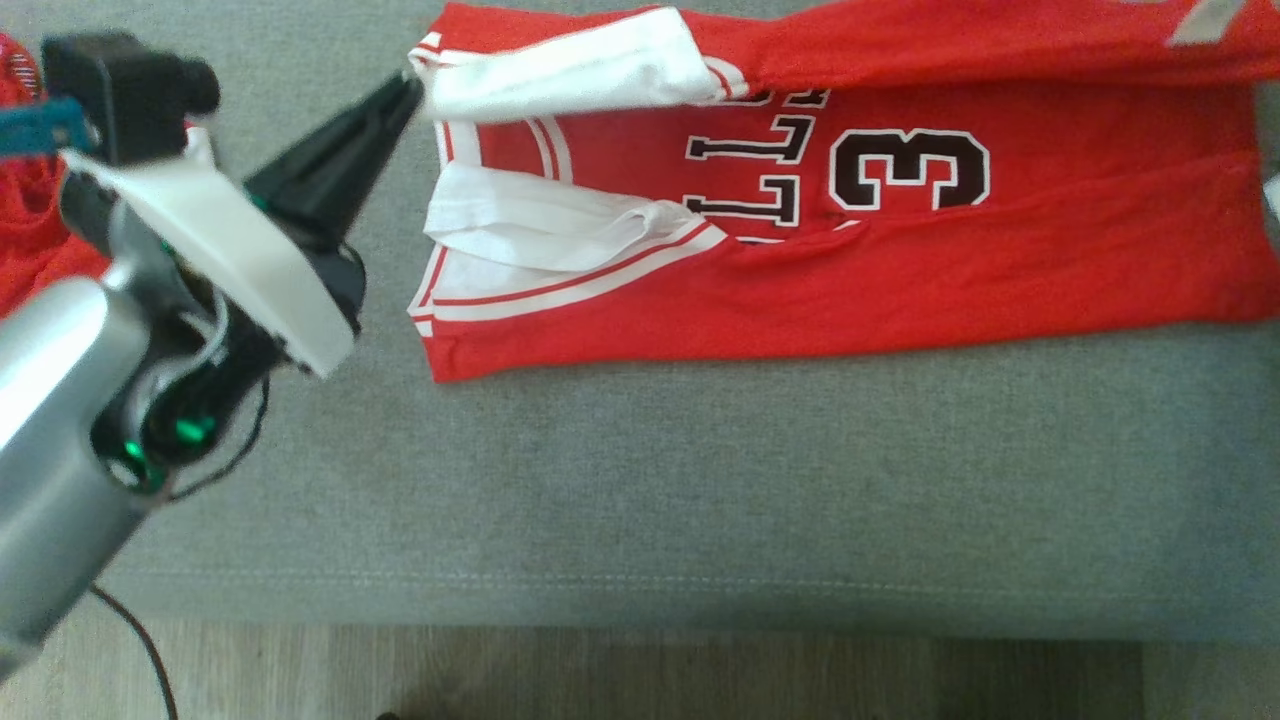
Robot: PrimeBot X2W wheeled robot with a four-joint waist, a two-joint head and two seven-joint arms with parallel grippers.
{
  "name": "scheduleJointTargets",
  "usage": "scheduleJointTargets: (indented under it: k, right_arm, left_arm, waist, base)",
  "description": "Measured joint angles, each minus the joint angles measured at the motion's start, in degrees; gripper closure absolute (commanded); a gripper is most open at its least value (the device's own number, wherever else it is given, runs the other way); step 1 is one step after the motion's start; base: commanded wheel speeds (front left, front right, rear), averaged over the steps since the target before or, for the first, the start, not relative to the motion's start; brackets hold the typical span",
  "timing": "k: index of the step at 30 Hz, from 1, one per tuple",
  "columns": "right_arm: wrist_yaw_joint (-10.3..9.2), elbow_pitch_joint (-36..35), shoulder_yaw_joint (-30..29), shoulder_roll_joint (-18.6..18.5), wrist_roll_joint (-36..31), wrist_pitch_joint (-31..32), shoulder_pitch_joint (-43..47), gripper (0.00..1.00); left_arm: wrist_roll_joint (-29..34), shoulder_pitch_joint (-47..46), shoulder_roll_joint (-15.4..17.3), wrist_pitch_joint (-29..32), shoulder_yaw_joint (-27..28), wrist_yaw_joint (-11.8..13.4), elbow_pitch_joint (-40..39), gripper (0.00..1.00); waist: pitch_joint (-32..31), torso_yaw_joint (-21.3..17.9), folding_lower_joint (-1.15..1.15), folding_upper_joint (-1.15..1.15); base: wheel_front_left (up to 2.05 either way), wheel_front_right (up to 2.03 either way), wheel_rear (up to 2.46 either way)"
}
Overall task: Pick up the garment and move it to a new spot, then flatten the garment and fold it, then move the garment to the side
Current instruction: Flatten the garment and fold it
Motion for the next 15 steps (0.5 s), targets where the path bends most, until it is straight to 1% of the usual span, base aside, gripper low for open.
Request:
scheduleJointTargets:
  k: [3,7,11,12,13,14,15]
  right_arm:
    - [0.00,-2.18,-1.74,0.03,0.01,0.89,3.57,1.00]
    - [0.00,-5.26,-3.47,0.73,0.01,2.21,8.34,1.00]
    - [0.00,-6.99,-4.83,2.44,0.01,3.30,10.66,1.00]
    - [0.00,-7.24,-4.91,2.71,0.01,3.48,10.98,0.98]
    - [0.00,-7.30,-5.09,3.14,0.01,3.87,11.05,0.75]
    - [0.00,-7.31,-5.17,3.56,-0.01,3.89,11.09,0.35]
    - [0.00,-7.32,-5.30,3.90,-0.03,3.87,11.17,0.00]
  left_arm:
    - [-0.04,2.65,0.86,-0.74,-0.03,1.51,-2.60,1.00]
    - [-1.54,6.12,1.85,-1.25,-0.24,2.89,-4.53,1.00]
    - [-2.14,8.74,2.03,-2.07,-0.48,3.75,-4.67,1.00]
    - [-2.21,9.18,2.01,-2.34,-0.73,3.81,-4.48,1.00]
    - [-2.21,9.60,1.86,-2.56,-1.03,4.00,-4.11,1.00]
    - [-2.21,9.99,1.62,-2.71,-1.47,4.01,-3.70,1.00]
    - [-1.93,10.37,1.24,-3.46,-1.79,4.28,-3.14,0.93]
  waist:
    - [0.09,0.39,0.00,0.00]
    - [0.05,0.51,0.00,0.00]
    - [-0.14,0.27,0.00,0.00]
    - [-0.20,0.21,0.00,0.00]
    - [-0.27,0.14,0.00,0.00]
    - [-0.34,0.08,0.00,0.00]
    - [-0.46,0.04,0.00,0.00]
  base:
    - [0.00,0.00,0.00]
    - [0.00,0.00,0.00]
    - [0.00,0.00,0.00]
    - [0.00,0.00,0.00]
    - [0.00,0.00,0.00]
    - [0.00,0.00,0.00]
    - [0.00,0.00,0.00]
